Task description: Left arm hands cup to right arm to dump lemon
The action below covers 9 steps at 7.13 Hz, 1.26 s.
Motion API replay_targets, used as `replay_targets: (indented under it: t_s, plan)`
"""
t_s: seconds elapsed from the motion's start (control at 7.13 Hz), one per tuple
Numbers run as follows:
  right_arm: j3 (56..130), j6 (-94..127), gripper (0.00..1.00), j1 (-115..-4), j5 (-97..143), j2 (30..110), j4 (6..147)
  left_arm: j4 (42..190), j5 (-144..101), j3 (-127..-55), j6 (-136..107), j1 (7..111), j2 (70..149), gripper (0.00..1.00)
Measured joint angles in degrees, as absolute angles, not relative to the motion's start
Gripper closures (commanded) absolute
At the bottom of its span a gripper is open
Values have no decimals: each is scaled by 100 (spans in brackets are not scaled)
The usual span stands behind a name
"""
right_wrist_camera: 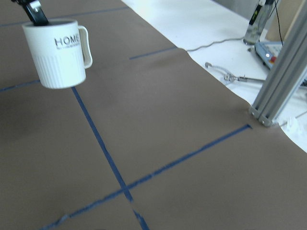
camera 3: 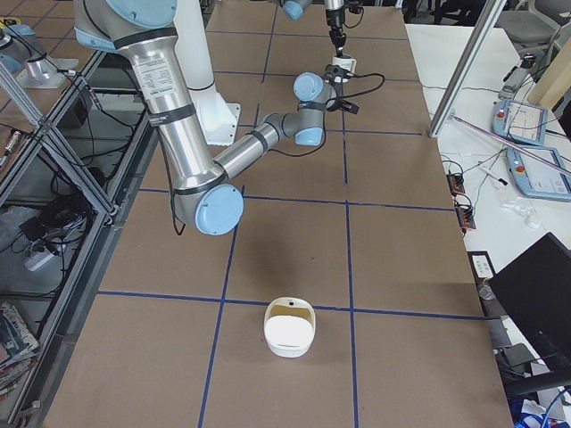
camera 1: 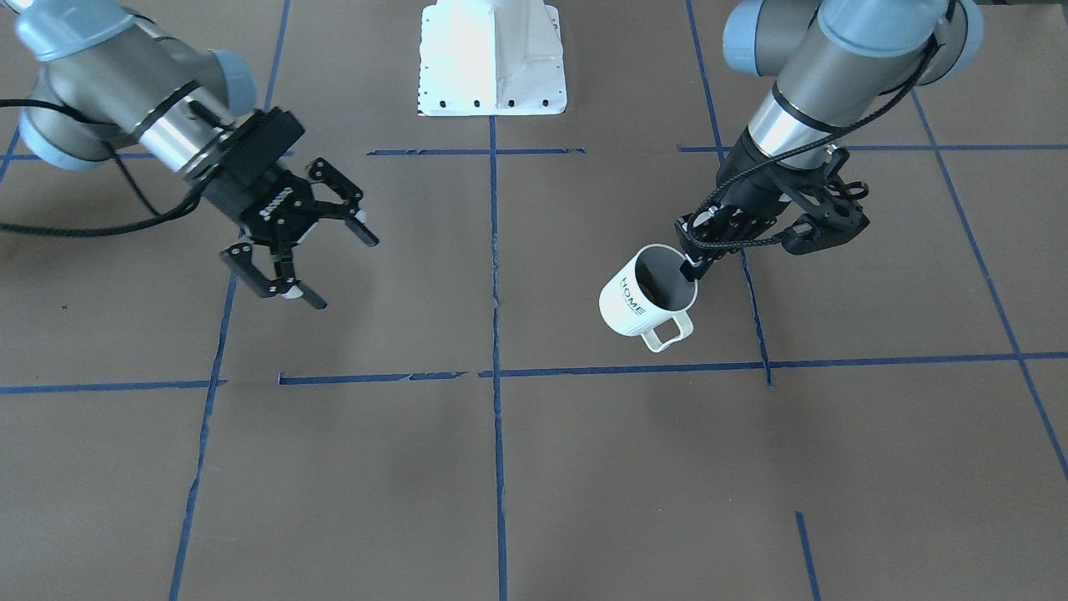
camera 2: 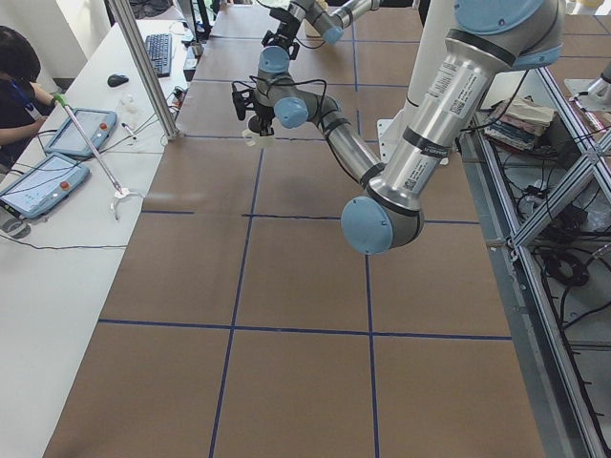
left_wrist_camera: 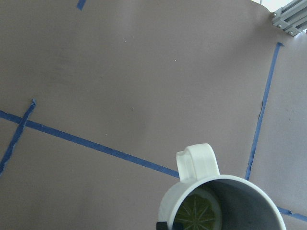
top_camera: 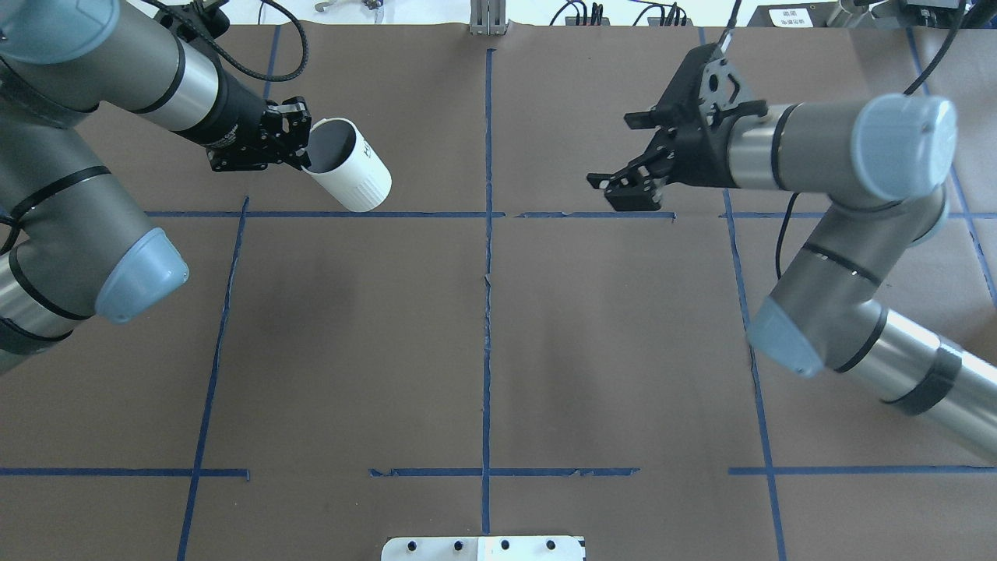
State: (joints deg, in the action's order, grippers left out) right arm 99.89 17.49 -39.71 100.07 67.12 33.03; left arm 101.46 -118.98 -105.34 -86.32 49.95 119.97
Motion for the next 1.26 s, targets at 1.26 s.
replay_targets:
  t_s: [1.26]
  plan:
    - [9833, 1843, 1, -2230, 7416, 6249, 2797, 10142, -11781, -10657, -10431, 3985, 12817, 100]
